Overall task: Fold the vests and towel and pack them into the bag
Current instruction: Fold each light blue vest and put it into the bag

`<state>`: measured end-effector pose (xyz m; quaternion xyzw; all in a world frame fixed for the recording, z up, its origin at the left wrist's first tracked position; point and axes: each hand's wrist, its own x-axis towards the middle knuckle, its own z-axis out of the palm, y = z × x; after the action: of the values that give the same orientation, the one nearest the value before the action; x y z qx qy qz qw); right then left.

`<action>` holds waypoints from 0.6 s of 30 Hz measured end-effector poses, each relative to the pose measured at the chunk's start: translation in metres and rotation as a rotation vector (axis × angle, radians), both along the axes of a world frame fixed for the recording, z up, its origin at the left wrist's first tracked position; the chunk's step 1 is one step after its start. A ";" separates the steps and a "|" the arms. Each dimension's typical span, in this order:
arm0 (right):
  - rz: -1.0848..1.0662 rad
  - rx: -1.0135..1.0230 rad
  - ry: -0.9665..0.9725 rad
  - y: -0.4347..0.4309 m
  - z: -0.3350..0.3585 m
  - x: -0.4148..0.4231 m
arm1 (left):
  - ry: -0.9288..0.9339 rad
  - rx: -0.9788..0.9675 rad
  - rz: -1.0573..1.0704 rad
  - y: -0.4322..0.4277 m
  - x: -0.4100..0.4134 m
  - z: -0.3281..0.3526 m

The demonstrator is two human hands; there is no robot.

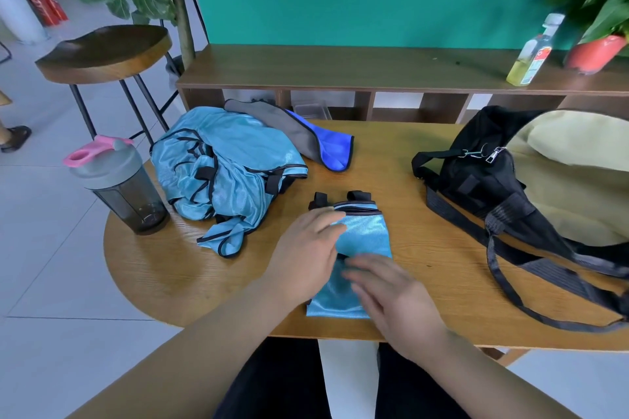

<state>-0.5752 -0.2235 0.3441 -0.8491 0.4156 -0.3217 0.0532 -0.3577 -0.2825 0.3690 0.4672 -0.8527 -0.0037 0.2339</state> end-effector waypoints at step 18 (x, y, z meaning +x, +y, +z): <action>-0.319 0.437 0.547 -0.070 0.003 0.010 | -0.329 0.381 0.204 0.001 -0.015 -0.031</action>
<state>-0.5652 -0.2932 0.3473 -0.7968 0.6002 0.0085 0.0692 -0.3726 -0.2815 0.3380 0.5804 -0.8118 -0.0644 -0.0008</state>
